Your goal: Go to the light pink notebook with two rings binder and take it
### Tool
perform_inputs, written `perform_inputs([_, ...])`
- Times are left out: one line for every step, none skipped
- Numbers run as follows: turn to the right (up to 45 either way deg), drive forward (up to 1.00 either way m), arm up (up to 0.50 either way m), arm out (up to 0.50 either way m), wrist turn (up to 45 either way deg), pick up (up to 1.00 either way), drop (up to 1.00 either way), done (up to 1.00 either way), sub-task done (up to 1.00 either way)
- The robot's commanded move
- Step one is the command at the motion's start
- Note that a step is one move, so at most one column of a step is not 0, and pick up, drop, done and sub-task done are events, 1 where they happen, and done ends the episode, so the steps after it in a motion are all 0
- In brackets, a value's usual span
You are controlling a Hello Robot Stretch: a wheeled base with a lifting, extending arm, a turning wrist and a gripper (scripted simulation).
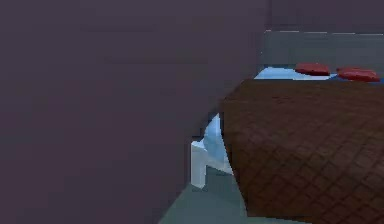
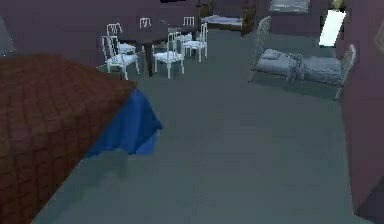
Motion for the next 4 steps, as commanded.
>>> perform_inputs([-45.0,0.0,0.0,0.0,0.0,0.0,0.0,0.0,0.0])
perform_inputs([-45.0,0.0,0.0,0.0,0.0,0.0,0.0,0.0,0.0])
perform_inputs([-45.0,0.0,0.0,0.0,0.0,0.0,0.0,0.0,0.0])
perform_inputs([-30.0,0.0,0.0,0.0,0.0,0.0,0.0,0.0,0.0])
